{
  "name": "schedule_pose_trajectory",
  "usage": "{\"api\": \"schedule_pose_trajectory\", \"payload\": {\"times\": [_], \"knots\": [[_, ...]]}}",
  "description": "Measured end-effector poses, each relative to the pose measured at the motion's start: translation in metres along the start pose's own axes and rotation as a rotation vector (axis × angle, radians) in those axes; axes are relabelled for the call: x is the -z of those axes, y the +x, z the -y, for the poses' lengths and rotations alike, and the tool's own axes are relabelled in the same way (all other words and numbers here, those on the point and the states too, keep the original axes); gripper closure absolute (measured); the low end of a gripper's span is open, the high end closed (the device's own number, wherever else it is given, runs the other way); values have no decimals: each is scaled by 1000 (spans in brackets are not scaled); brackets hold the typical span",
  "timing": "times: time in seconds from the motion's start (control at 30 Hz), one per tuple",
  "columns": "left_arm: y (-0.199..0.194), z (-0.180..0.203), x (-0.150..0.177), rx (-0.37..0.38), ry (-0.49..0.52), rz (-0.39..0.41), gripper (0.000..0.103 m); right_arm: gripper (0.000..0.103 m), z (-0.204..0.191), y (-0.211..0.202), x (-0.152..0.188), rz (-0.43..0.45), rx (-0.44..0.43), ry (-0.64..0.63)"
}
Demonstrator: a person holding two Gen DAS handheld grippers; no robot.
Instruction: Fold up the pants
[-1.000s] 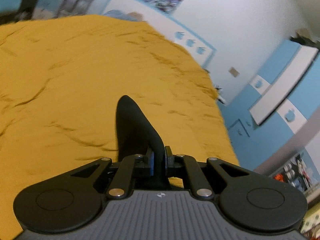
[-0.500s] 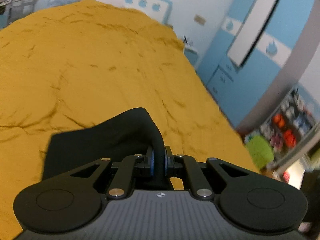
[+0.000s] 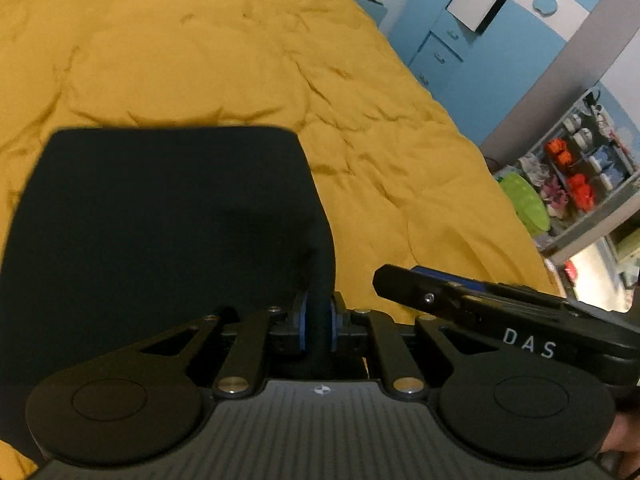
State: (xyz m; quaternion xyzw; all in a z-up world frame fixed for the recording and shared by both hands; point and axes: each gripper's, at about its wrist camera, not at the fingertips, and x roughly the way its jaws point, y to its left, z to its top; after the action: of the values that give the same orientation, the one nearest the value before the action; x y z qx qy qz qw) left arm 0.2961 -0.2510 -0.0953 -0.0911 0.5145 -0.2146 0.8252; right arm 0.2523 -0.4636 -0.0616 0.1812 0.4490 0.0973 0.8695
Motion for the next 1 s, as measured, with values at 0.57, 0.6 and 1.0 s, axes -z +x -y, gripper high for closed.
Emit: {"api": "schedule_pose_trajectory", "payload": {"times": [0.57, 0.6, 1.0], "knots": [[-76, -63, 13, 176, -25, 91, 77, 73, -4, -6, 20, -33, -112, 99], [-85, -74, 15, 129, -19, 119, 77, 72, -3, -4, 22, -38, -126, 112], [-104, -123, 49, -10, 14, 110, 77, 103, -15, -19, 22, -22, 6, 3]]}}
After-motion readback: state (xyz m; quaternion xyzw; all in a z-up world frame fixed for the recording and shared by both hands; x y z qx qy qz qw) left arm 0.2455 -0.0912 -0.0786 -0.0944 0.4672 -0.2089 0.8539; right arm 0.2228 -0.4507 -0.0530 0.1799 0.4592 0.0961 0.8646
